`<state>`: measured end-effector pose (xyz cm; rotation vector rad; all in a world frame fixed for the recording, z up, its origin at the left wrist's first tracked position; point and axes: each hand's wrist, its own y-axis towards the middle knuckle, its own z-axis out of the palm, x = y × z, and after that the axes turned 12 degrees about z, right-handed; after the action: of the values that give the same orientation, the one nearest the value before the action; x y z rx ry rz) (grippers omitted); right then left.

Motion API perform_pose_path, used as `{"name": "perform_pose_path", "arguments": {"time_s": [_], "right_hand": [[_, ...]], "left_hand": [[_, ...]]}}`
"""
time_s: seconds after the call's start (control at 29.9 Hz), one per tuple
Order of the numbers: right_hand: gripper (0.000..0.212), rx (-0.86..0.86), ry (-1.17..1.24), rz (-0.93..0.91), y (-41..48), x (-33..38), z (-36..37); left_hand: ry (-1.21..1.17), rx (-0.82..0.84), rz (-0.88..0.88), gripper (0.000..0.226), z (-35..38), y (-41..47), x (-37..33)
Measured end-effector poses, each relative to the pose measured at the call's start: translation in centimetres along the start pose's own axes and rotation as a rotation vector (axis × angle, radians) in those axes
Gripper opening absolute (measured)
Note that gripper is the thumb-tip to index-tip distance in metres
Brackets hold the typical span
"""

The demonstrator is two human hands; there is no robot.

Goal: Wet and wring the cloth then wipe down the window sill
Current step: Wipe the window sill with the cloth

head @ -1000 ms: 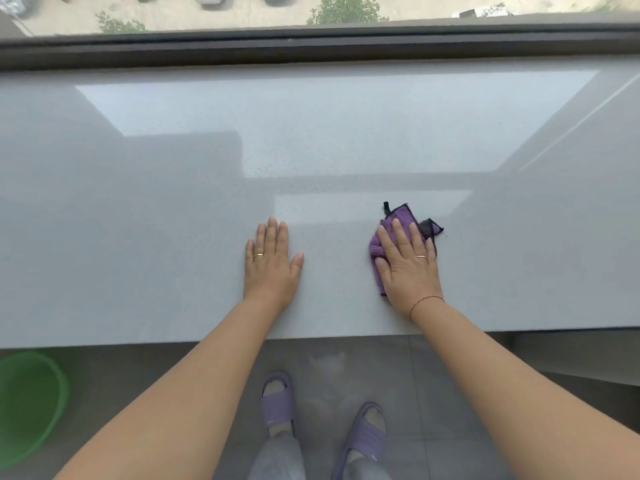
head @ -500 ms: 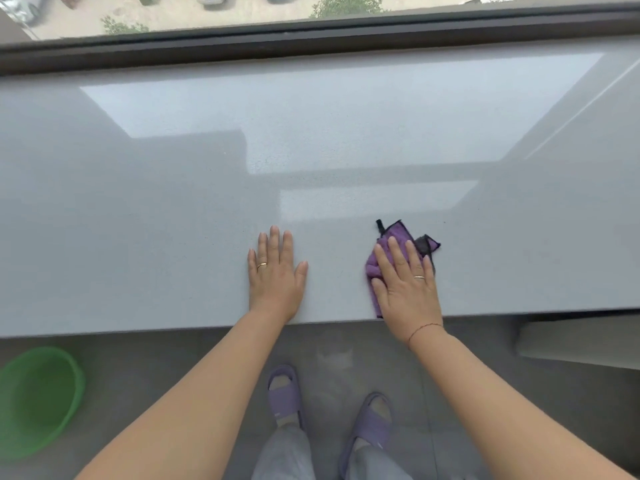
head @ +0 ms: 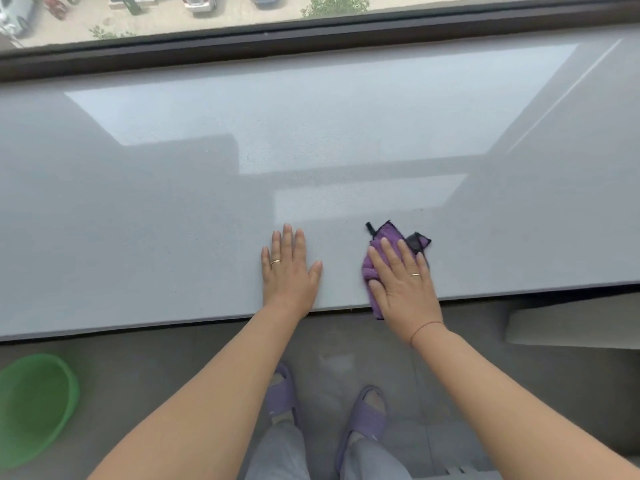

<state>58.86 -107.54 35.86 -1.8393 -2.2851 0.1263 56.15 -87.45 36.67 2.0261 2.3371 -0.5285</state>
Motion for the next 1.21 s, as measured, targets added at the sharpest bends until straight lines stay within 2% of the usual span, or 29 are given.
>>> {"name": "perform_pose_path", "arguments": {"time_s": [0.13,0.23,0.27,0.3,0.4,0.47,0.57,0.67,0.8,0.84,0.94,1.04,1.1,1.21], "right_hand": [[0.056,0.001,0.004,0.242,0.6,-6.5,-1.4],[0.056,-0.026,0.056,0.442,0.7,-4.5,-1.1],[0.057,-0.033,0.059,0.441,0.5,-3.2,-0.9],[0.058,-0.032,0.053,0.374,0.3,-2.0,-0.6],[0.056,0.036,0.004,0.020,-0.3,-1.7,-0.4],[0.055,0.023,-0.028,-0.075,0.3,-4.5,-0.7],[0.056,-0.022,-0.039,0.102,1.7,-10.4,-1.3],[0.056,0.011,-0.013,0.327,2.8,-14.8,-2.6],[0.059,-0.008,0.084,0.579,3.2,-11.4,-3.0],[0.060,-0.011,0.085,0.531,3.1,-9.4,-2.7],[0.059,0.039,0.040,0.142,2.0,-4.6,-1.6],[0.058,0.066,-0.019,-0.063,2.7,-6.3,-1.6],[0.057,0.030,-0.039,-0.016,4.1,-9.1,-1.9],[0.056,0.039,-0.005,0.255,7.1,-12.8,-3.5]], "left_hand": [[0.023,-0.008,0.042,0.069,0.8,-0.1,-2.1],[0.032,0.000,0.091,0.070,1.4,0.0,-4.5],[0.031,0.000,0.108,0.070,1.6,0.1,-5.3],[0.025,-0.004,0.124,0.070,1.8,0.3,-6.2],[0.017,-0.022,0.165,0.068,1.8,1.0,-8.3],[0.032,-0.011,0.177,0.069,1.7,1.4,-9.1],[0.074,0.014,0.177,0.069,1.6,1.9,-9.5],[0.078,0.021,0.174,0.068,1.5,2.6,-9.9],[0.046,0.026,0.162,0.068,1.8,3.2,-11.2],[0.039,0.022,0.163,0.067,1.9,3.3,-11.6],[0.040,0.006,0.169,0.062,2.1,3.5,-12.5],[0.059,0.009,0.174,0.063,1.9,3.6,-11.9],[0.072,0.004,0.186,0.066,1.7,4.0,-11.2],[0.050,-0.021,0.166,0.067,1.1,5.6,-10.6]]}}
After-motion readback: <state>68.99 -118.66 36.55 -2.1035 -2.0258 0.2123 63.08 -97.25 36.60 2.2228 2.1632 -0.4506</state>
